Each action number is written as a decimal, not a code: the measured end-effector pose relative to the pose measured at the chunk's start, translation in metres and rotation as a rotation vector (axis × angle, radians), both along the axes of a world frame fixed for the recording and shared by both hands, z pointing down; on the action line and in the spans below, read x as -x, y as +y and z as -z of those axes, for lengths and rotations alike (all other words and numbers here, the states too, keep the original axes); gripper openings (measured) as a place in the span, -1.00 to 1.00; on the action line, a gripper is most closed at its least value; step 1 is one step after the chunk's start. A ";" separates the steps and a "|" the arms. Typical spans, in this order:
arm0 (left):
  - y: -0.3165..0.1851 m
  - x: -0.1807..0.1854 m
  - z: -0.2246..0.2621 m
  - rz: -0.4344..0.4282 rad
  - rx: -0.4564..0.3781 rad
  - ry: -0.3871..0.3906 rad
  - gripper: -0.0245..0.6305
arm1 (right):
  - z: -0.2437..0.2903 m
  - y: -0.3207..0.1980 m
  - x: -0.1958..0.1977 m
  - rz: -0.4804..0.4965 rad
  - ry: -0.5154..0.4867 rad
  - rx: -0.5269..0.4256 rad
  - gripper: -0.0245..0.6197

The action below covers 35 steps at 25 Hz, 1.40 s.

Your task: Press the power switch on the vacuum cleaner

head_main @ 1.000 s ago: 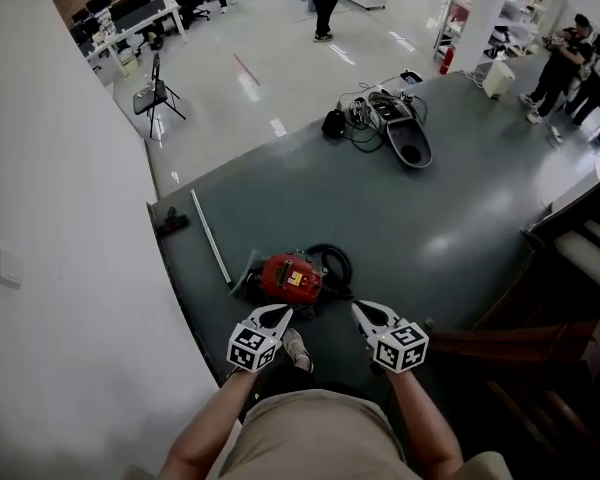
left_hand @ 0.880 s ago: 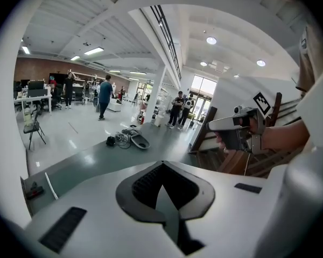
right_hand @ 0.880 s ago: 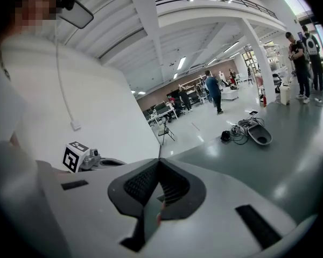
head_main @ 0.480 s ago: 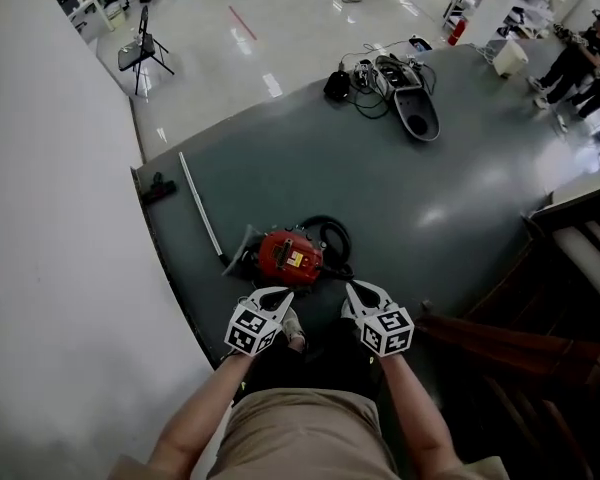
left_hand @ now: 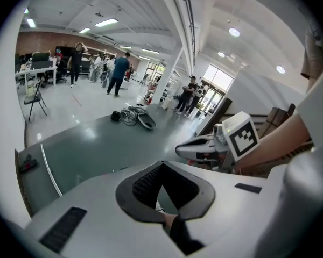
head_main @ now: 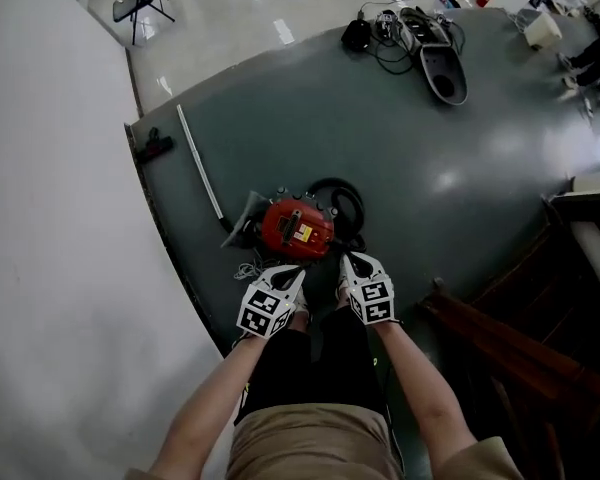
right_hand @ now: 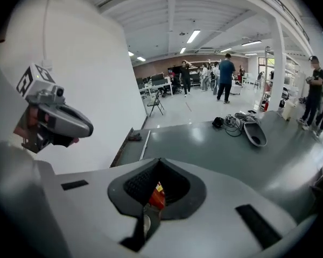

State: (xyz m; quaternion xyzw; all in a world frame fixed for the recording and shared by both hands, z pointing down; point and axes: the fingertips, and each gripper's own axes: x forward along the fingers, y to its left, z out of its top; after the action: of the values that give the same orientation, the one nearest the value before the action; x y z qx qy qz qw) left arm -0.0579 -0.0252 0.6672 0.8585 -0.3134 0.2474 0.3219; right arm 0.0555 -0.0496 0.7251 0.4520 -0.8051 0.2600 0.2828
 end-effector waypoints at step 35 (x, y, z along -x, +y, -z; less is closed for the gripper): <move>-0.044 0.017 -0.215 0.078 0.238 -0.107 -0.91 | -0.363 -0.016 0.074 0.315 0.296 0.404 -0.89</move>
State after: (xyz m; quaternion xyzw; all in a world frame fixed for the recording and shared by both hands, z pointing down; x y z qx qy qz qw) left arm -0.0745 -0.0689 0.8819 0.7872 -0.3315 0.3154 0.4135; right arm -0.0187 -0.0653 1.0879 0.2890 -0.7474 0.2991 0.5181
